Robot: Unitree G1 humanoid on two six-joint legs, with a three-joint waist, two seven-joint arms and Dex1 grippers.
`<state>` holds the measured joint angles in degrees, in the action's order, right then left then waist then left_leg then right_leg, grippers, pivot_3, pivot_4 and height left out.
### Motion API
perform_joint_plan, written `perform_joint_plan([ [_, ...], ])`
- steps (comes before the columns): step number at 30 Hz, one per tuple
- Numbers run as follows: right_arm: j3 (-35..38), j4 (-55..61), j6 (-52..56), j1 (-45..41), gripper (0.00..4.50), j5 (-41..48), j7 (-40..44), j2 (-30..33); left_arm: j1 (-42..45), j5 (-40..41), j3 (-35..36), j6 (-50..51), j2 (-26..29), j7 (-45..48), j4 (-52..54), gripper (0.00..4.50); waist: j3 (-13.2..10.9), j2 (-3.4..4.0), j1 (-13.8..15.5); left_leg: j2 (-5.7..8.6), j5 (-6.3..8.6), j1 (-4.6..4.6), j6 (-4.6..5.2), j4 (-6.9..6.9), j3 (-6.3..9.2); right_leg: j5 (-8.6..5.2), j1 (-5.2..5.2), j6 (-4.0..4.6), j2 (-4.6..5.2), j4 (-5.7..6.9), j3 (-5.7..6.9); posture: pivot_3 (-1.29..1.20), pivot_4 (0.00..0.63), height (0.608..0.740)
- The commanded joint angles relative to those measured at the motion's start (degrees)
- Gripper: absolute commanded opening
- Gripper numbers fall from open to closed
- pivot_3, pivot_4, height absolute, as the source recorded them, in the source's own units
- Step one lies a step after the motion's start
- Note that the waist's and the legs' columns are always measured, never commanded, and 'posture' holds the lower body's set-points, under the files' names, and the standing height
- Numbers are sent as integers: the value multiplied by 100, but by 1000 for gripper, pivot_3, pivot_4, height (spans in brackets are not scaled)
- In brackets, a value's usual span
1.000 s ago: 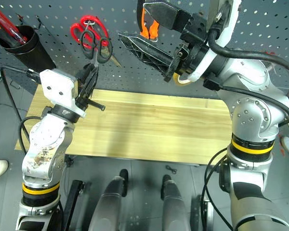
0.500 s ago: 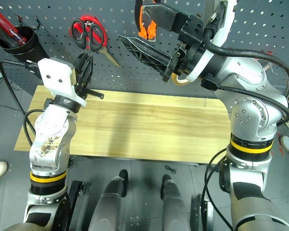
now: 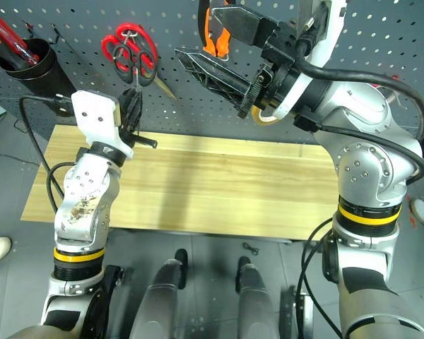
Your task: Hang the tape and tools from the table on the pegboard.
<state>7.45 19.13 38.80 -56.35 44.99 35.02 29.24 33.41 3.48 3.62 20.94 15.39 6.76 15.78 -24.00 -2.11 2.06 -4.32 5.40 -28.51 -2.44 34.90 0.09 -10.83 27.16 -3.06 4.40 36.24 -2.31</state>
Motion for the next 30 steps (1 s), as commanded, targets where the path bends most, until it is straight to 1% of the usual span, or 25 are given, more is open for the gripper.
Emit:
perform_joint_plan([
  [1, 84, 157, -124, -128, 4500, -28, 11, 89, 152, 4, 51, -138, -5, 16, 73, 1212, 0, 0, 0, 0, 0, 0, 0, 1, 0, 0, 0, 0, 0, 0, 0, 47, 373, 740],
  [4, 44, 169, -142, -38, 4500, -48, 77, 100, -87, -31, 48, -60, 5, 18, 151, 2513, 0, 0, -6, 0, 0, 0, 0, 0, 0, 1, 0, 0, 0, 0, -1, 51, 377, 740],
  [5, 32, 182, -140, 5, 4500, -54, 107, 109, -197, -47, 50, -11, 15, 14, 203, 3037, 1, 0, -10, 0, 0, 0, 0, -1, 0, 1, 0, 0, 0, 0, 0, 55, 379, 740],
  [7, -64, 220, -68, 177, 4500, -89, 180, 151, -542, -73, 92, 164, 52, 2, 328, 4000, 2, -1, -27, 0, 0, 1, 0, -1, 0, 1, -1, 0, 1, 0, -1, 60, 382, 740],
  [8, -262, 280, 44, 376, 4500, -189, 246, 239, -832, -56, 225, 343, 95, -18, 358, 4422, 2, -1, -36, 0, 0, 2, 1, -2, 0, 1, -2, 1, 1, 0, -1, 65, 387, 740],
  [11, -802, 397, 389, 754, 4500, -453, 256, 461, -1395, 21, 541, 738, 262, 17, 310, 4475, 3, -1, -91, 0, 0, 7, 1, -5, 0, 2, -3, 2, 1, 5, -1, 73, 396, 740],
  [13, -1189, 499, 455, 894, 4500, -496, 404, 406, -1521, 221, 930, 1210, 469, 122, -5, 4475, 2, -1, -113, 0, 0, 7, 1, -3, 1, 1, 0, 2, 0, 17, -1, 85, 401, 740],
  [15, -1567, 477, 288, 1039, 4500, -728, 602, 343, -1488, 490, 1258, 1747, 743, 348, -466, 4475, 2, -2, -140, 0, -5, 18, 7, 2, 1, -4, 3, -3, -1, 43, -3, 103, 409, 740],
  [16, -1719, 394, 223, 1067, 4500, -868, 654, 314, -1452, 546, 1289, 1906, 943, 516, -720, 4475, 2, -1, -145, -2, -6, 26, 8, 0, 1, -24, 3, -30, -3, 46, -6, 110, 410, 740],
  [19, -1906, 170, 62, 1024, 4500, -1154, 712, 164, -1295, 614, 1332, 2130, 1340, 780, -1295, 4475, 2, -1, -135, -2, -16, 31, 14, -1, 2, -23, 3, -28, -3, 56, -6, 118, 411, 740],
  [23, -2131, -160, -167, 854, 4500, -1538, 840, -56, -676, 565, 1364, 1866, 1871, 1062, -2758, 4475, 2, -3, -79, -2, -23, 27, 15, -1, 3, -20, 1, -25, -3, 54, -1, 126, 411, 740],
  [27, -2187, -288, -272, 817, 4500, -1759, 919, -220, -166, 518, 1317, 1346, 2046, 1194, -4145, 4475, 3, -4, -36, -1, -25, 27, 16, -6, 2, -21, 0, -26, -1, 48, -2, 131, 402, 740],
  [30, -2158, -304, -279, 812, 4500, -1850, 959, -297, 177, 521, 1277, 983, 2074, 1327, -4864, 4475, 3, -4, 6, -1, -25, 23, 16, -11, 1, -14, 0, -12, -1, 48, 0, 131, 402, 740],
])
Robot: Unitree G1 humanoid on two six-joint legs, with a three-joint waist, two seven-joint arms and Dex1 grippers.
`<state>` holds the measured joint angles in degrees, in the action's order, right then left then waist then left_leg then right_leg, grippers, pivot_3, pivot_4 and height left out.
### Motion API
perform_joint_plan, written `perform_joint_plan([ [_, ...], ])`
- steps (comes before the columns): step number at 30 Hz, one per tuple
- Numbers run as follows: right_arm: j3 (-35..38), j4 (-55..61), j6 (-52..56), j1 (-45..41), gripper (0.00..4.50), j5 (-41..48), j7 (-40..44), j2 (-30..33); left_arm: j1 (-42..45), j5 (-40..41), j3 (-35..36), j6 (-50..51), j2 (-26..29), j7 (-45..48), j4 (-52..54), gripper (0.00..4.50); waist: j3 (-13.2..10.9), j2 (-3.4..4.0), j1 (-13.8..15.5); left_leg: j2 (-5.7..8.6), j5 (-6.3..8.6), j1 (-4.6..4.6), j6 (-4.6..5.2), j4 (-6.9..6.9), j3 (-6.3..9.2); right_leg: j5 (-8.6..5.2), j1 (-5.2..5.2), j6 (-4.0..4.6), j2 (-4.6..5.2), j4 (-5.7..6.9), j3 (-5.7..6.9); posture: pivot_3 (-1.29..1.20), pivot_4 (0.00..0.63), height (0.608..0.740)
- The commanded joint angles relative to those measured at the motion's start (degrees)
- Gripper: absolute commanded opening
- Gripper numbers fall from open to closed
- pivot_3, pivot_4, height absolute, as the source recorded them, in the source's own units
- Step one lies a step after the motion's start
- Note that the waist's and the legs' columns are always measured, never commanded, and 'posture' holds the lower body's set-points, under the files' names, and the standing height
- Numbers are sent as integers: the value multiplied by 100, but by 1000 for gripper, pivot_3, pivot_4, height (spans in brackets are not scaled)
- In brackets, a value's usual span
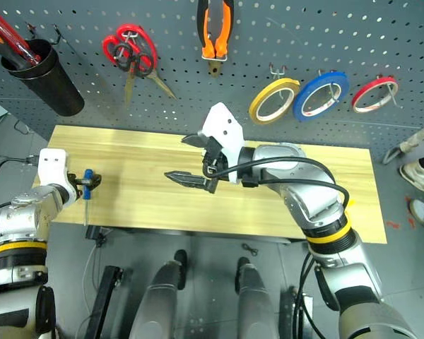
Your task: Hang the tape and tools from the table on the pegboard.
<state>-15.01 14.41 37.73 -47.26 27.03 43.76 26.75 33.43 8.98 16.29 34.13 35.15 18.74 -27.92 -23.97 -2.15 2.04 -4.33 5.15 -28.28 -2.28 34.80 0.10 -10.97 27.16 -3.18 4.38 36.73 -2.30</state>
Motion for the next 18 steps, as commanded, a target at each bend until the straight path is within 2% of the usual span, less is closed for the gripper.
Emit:
perform_joint_plan([
  [1, 96, 169, -169, -99, 4500, -74, 97, -62, 280, -7, -25, -378, 87, 217, -705, 4475, 0, 0, 19, 0, 0, -1, 0, -2, 0, 1, 1, 2, -1, -1, 1, 131, 402, 740],
  [6, 144, 229, -99, -93, 4500, -129, 134, -101, 637, -103, -145, -583, 121, 252, -1629, 4475, 1, -1, 25, 0, -1, 0, -2, 0, 1, 0, 1, 0, 0, 2, 4, 126, 402, 740],
  [9, 174, 256, -63, -93, 4500, -148, 147, -99, 741, -159, -208, -689, 193, 297, -1873, 3632, 1, -1, 19, -1, -2, 2, -4, 0, 0, 0, 0, 0, -1, 4, 4, 117, 400, 740],
  [15, 209, 229, -88, -69, 4500, -181, 143, -95, 731, -96, -216, -611, 212, 339, -1666, 685, 1, -2, 17, -1, -3, 2, -5, 0, 0, 0, 1, 1, -1, 4, 4, 118, 393, 740],
  [16, 224, 241, -92, -48, 4500, -178, 149, -88, 652, -56, -204, -529, 199, 362, -1454, 464, 1, -2, 17, -1, -3, 1, -5, 0, 0, 1, 0, 1, 0, 4, 4, 118, 393, 740],
  [18, 338, 307, -59, 11, 4500, -101, 150, -59, 360, 122, -135, -354, 157, 477, -617, 481, 1, -2, 12, -1, -3, 0, -6, -1, 0, 1, 1, 2, 0, 3, 3, 119, 389, 740],
])
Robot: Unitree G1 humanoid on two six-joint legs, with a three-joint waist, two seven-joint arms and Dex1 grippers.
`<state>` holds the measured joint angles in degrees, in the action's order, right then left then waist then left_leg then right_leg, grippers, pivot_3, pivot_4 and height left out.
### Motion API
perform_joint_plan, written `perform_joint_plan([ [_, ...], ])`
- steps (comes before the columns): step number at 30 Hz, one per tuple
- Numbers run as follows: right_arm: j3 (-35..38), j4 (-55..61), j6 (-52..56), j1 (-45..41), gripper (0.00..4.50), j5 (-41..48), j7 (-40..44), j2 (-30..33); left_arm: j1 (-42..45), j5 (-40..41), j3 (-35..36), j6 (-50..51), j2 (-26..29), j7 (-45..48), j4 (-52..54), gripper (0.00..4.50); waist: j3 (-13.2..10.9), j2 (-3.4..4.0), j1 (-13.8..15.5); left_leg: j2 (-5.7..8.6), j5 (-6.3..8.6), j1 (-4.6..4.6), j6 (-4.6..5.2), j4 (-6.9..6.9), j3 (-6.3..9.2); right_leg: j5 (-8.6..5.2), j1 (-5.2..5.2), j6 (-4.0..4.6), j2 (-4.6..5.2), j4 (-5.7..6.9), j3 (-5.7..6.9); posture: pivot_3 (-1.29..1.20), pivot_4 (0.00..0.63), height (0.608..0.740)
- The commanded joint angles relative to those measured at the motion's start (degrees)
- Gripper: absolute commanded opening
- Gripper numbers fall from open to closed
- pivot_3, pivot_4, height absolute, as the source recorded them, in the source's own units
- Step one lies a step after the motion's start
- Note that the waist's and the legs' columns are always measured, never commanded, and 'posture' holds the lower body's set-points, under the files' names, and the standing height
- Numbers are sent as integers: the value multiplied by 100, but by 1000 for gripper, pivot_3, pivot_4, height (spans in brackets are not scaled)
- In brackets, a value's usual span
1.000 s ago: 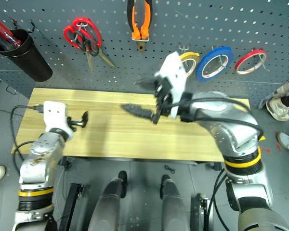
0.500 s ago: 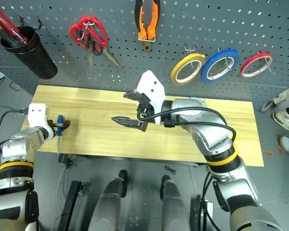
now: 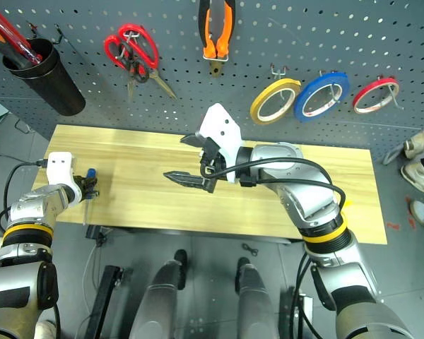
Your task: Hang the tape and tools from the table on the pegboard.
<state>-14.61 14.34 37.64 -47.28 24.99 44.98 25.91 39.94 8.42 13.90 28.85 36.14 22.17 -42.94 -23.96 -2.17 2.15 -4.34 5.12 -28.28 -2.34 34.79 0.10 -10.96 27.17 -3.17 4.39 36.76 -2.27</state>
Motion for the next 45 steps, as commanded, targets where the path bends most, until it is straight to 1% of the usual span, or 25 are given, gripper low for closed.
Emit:
perform_joint_plan([
  [1, 421, 368, -2, 44, 4500, 203, 45, 61, -541, 245, 62, 215, 63, 246, 1571, 481, 0, -1, 5, 0, 0, 0, 0, -1, 0, 3, 0, 5, 0, 1, 0, 125, 388, 740],
  [4, 835, 481, 145, 75, 4500, 603, 72, 59, -1211, 369, -53, 529, 140, 430, 3355, 481, 1, -2, 18, 0, -2, -3, -5, -7, 0, 13, 0, 22, 2, -2, 1, 134, 386, 740],
  [6, 1306, 570, 348, -24, 4500, 1163, 34, -37, -1559, 723, 176, 813, 70, 421, 4774, 481, 1, -3, 34, -1, -3, -4, -7, -8, 0, 14, 0, 23, 3, -4, 1, 140, 384, 740],
  [8, 1568, 615, 551, -177, 4500, 1496, -14, -19, -1626, 1135, 410, 717, -139, 365, 5917, 481, 1, -3, 68, -2, -3, -4, -7, -7, 1, 14, 0, 24, 3, -3, 3, 159, 378, 740],
  [10, 1680, 628, 712, -307, 4500, 1677, -37, 48, -1485, 1420, 586, 775, -324, 146, 6586, 481, 3, -5, 84, -4, -4, -4, -10, -6, 1, 14, -1, 24, 2, -6, 3, 163, 375, 740],
  [13, 1822, 566, 849, -564, 4500, 1868, -127, 73, -977, 1429, 572, 991, -262, -148, 6981, 481, 6, -10, 92, -4, -4, 0, -10, -3, -1, 11, -4, 18, 1, -6, 1, 179, 366, 740],
  [14, 1850, 528, 867, -638, 4500, 1910, -164, 61, -744, 1442, 568, 1047, -285, -280, 6995, 481, 6, -10, 92, -3, -5, 1, -9, -3, 0, 7, -4, 10, -1, -4, 1, 185, 362, 740],
  [16, 1917, 418, 830, -849, 4500, 1980, -255, -23, -1, 1255, 469, 938, -239, -554, 6776, 481, 6, -11, 95, -4, -6, 1, -8, 0, 0, 3, -4, 1, -3, -1, 1, 188, 357, 740],
  [19, 1945, 269, 783, -1089, 4500, 2031, -341, -119, 897, 885, 336, 591, -94, -793, 6202, 481, 10, -16, 96, -3, -8, -2, -7, 4, 2, 1, -3, -9, -4, -5, 0, 190, 350, 740],
  [24, 1995, 115, 717, -1286, 4500, 2068, -434, -227, 2126, 375, 44, -382, -132, -980, 4990, 481, 11, -18, 152, 2, -8, -7, -7, -1, 2, 17, -3, 18, 0, -7, 3, 190, 342, 740],
  [30, 1929, 85, 671, -1288, 4500, 1990, -399, -215, 3124, -148, -140, -1915, -120, -1045, 3136, 481, 11, -18, 176, 2, -8, -17, -7, 3, 3, 17, -2, 18, 1, -10, 11, 172, 345, 740],
  [33, 1959, 146, 720, -1306, 4500, 2055, -467, -238, 3289, -289, -94, -2374, -81, -1129, 2502, 481, 11, -18, 161, 2, -8, -17, -7, 2, 2, 18, -2, 18, 2, -10, 12, 161, 349, 740],
  [37, 2091, 66, 746, -1520, 4500, 2166, -681, -333, 3278, -392, -26, -2657, -52, -1281, 2050, 481, 11, -18, 144, 1, -8, -18, -7, 1, 3, 18, 3, 19, 1, -4, 13, 150, 351, 740],
  [40, 2102, 33, 661, -1599, 4500, 2142, -802, -371, 3126, -332, 37, -2595, -119, -1362, 2004, 481, 11, -18, 148, 1, -8, -22, -7, 2, 3, 19, 4, 19, 1, -3, 14, 142, 352, 740],
  [45, 2186, -93, 387, -1752, 4500, 1976, -1076, -498, 2744, -178, 218, -2208, -177, -1489, 2277, 481, 11, -18, 147, 1, -8, -22, -7, 2, 3, 20, 4, 21, 2, 1, 14, 138, 355, 740],
])
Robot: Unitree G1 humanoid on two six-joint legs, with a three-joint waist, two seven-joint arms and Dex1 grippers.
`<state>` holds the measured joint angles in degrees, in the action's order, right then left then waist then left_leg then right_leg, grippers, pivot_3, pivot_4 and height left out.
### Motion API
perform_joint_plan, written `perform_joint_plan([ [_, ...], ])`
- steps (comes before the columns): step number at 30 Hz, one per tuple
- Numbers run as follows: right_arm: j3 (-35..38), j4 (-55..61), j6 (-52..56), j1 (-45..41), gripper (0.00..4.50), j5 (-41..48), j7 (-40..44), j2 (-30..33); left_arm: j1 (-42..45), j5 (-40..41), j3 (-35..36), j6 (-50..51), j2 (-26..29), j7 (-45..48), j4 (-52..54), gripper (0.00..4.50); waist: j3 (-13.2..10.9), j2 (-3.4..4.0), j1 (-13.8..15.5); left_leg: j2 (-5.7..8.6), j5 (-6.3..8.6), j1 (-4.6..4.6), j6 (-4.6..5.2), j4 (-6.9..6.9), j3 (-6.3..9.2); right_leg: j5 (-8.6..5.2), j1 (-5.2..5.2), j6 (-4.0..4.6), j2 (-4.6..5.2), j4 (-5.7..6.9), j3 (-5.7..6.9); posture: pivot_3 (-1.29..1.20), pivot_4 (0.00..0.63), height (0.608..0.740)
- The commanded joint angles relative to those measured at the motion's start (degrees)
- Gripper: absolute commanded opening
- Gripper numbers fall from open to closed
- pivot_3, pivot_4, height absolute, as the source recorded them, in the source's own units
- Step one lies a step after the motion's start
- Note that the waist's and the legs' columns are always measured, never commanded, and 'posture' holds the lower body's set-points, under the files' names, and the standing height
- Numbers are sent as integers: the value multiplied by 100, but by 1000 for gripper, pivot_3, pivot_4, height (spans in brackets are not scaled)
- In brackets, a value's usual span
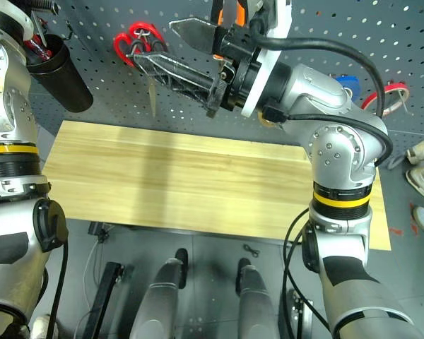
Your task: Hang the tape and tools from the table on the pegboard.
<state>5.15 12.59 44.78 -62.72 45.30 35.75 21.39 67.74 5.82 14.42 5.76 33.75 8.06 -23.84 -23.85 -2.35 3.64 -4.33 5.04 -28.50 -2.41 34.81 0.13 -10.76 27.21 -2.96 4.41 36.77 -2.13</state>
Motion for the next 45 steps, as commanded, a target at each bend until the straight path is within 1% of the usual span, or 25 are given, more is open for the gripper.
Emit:
perform_joint_plan([
  [1, 227, 40, -395, -247, 4500, -89, -204, -70, -74, 96, 179, 155, 74, -91, 422, 481, 0, 0, -1, 0, 0, 0, 0, 1, 0, 0, 0, 0, 0, 0, 1, 138, 355, 740],
  [4, 270, -126, -643, -402, 4500, -196, -320, -149, -192, 136, 196, 309, 92, -116, 600, 481, 0, 0, -1, 0, -1, -2, -1, 2, 1, 1, 2, 1, 0, 0, 3, 138, 355, 740],
  [9, 157, -166, -757, -359, 4500, -254, -267, -137, -259, 192, 192, 407, 56, -101, 715, 481, 0, -1, 6, 0, -1, -4, -2, -1, 2, 1, 2, 1, 0, 6, 4, 151, 348, 740],
  [11, 127, -156, -750, -336, 4500, -263, -257, -128, -273, 204, 205, 423, 45, -100, 749, 1519, 0, -1, 6, 0, -1, -5, -2, 0, 2, 2, 2, 1, 0, 13, 5, 150, 344, 740],
  [13, 122, -169, -741, -333, 4500, -267, -251, -120, -287, 231, 229, 448, 45, -100, 803, 2301, 0, -1, 5, 0, -1, -5, -2, 1, 2, 2, 2, 1, 0, 13, 6, 151, 343, 740],
  [17, 119, -206, -724, -330, 4500, -286, -225, -95, -272, 294, 274, 550, 69, -110, 968, 4281, 1, -1, 5, 0, -1, -5, -2, 1, 3, 2, 2, 1, 0, 12, 6, 155, 341, 740],
  [18, 117, -212, -716, -330, 4500, -291, -219, -89, -263, 326, 294, 581, 67, -118, 1015, 4401, 1, -1, 6, 0, -1, -5, -2, 1, 3, 2, 2, 1, 0, 13, 6, 155, 341, 740],
  [21, 110, -233, -707, -307, 4500, -350, -181, -51, -137, 487, 381, 833, 102, -134, 1353, 4401, 1, -1, 4, 0, -2, -4, -3, 1, 3, 2, 2, 2, 0, 13, 6, 168, 338, 740],
  [23, 119, -155, -637, -194, 4500, -351, -170, 11, 70, 864, 442, 1303, 126, 58, 1701, 4401, 1, -3, 12, 0, -2, -5, -3, 1, 3, 2, 2, 2, 0, 13, 6, 175, 339, 740],
  [26, 52, 150, -518, 161, 4500, -300, -49, 218, 244, 1802, 496, 2325, 116, 580, 2256, 4401, 4, -7, 37, 0, -2, -11, -3, 2, 7, 2, 2, 1, 1, 23, 10, 188, 340, 740],
  [28, -50, 474, -329, 581, 4500, -236, 127, 489, 113, 2962, 542, 3662, 140, 1029, 2842, 4401, 4, -7, 58, 1, -3, -17, -4, 3, 8, 3, 1, -1, 3, 20, 11, 200, 346, 740],
  [30, -135, 822, -144, 1048, 4500, -179, 193, 703, -423, 4011, 628, 4942, 274, 1274, 3471, 4401, 6, -7, 52, 2, -2, -16, -4, 4, 9, 2, -4, -4, 5, 19, 11, 197, 348, 740],
  [32, -238, 1137, 57, 1464, 4500, -215, 32, 810, -1305, 4637, 539, 5802, 532, 1462, 4195, 4401, 13, -4, -15, 2, -2, -9, -4, 4, 9, 2, -7, -4, 5, 23, 9, 186, 351, 740],
  [33, -266, 1295, 215, 1669, 4500, -193, -115, 815, -1830, 4759, 441, 5930, 687, 1627, 4581, 4401, 13, -4, -33, 2, -2, 6, -3, 1, 6, 2, -11, -3, 5, 33, 1, 186, 351, 740],
  [34, -369, 1488, 308, 1952, 4500, -308, -230, 886, -2368, 4734, 264, 6003, 872, 1758, 4913, 4401, 13, -5, -81, 1, -2, 11, -4, 0, 7, 2, -11, -3, 3, 38, 0, 186, 351, 740],
  [36, -445, 1916, 351, 2666, 4500, -422, -375, 979, -3315, 4616, 111, 5889, 984, 1895, 5318, 4401, 14, -6, -114, -6, -6, 21, -9, -5, 9, 4, -7, 6, -4, 28, 0, 169, 355, 740],
  [38, -564, 2075, 313, 3212, 4500, -828, -711, 1079, -4084, 3892, -409, 5273, 1258, 2096, 5505, 4401, 15, -7, -115, -10, -7, 28, -12, -6, 9, -1, -6, 14, -8, 31, 3, 164, 356, 740],
  [40, -583, 1983, 264, 3716, 4500, -1188, -1046, 1067, -4697, 3056, -1109, 4562, 1442, 2214, 5445, 4401, 20, -6, -107, -10, -11, 34, -17, -4, 5, -8, -6, 11, -8, 29, -4, 157, 359, 740],
  [41, -637, 1860, 223, 3927, 4500, -1438, -1177, 1123, -4856, 2856, -1337, 4351, 1348, 2218, 5333, 4401, 39, -3, -95, -10, -13, 33, -19, -6, 2, -16, -6, -4, -7, 18, -3, 157, 359, 740],
  [43, -618, 1549, 218, 4295, 4500, -1827, -1507, 1104, -5065, 2385, -1800, 3814, 1068, 2234, 4913, 4401, 83, -2, -74, -9, 5, 30, -48, -8, -11, -22, -8, 22, -1, -8, -8, 153, 354, 740],
  [45, -416, 1251, 406, 4517, 4500, -2043, -1894, 976, -5141, 2052, -2144, 3416, 744, 2327, 4402, 4401, 115, -7, -42, -9, 5, 29, -47, -2, -19, -13, -20, 22, 0, -33, -11, 148, 351, 740],
])
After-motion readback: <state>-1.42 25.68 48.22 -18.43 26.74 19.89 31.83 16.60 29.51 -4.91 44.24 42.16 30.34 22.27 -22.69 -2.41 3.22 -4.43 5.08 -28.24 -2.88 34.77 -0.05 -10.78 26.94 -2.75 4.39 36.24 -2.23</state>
